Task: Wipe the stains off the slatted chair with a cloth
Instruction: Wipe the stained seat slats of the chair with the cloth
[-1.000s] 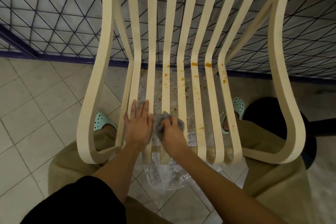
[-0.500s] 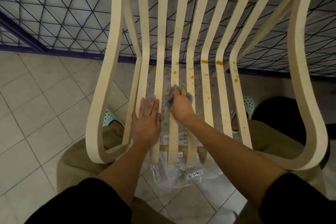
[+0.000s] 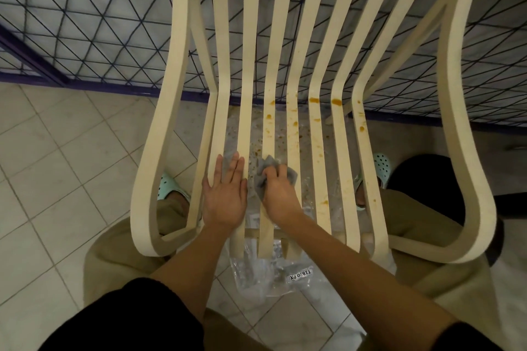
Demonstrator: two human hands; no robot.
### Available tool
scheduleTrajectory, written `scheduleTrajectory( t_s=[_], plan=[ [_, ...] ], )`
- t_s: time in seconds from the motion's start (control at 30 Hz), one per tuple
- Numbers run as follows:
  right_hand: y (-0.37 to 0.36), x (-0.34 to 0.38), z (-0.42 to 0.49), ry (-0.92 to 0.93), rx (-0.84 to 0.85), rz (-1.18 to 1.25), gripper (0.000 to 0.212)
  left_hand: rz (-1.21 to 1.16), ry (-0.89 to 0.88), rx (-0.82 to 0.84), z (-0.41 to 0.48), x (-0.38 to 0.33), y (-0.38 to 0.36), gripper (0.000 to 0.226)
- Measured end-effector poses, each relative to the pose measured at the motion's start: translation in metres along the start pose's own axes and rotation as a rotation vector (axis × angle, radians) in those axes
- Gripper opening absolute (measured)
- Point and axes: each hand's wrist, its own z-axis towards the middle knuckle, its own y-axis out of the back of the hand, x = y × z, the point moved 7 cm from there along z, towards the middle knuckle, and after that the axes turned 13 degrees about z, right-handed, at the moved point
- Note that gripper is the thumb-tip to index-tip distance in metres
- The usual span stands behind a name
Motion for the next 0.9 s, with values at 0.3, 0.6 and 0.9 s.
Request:
scheduleTrajectory(
  t_s=[0.3, 0.6, 0.9],
  plan=[
    [-0.015, -0.004, -0.041, 0.030, 0.006, 0.028, 0.028, 0.012, 0.002, 0.002, 0.000, 0.000, 0.000, 0.055],
    [-0.027, -0.005, -0.081, -0.023, 0.096, -0.021, 0.038, 0.002, 0.004, 0.005, -0.001, 0.000, 0.002, 0.056],
    [-0.035, 0.000, -0.109, -0.023, 0.166, -0.084, 0.041, -0.008, 0.005, 0.006, -0.001, 0.000, 0.001, 0.057]
  ],
)
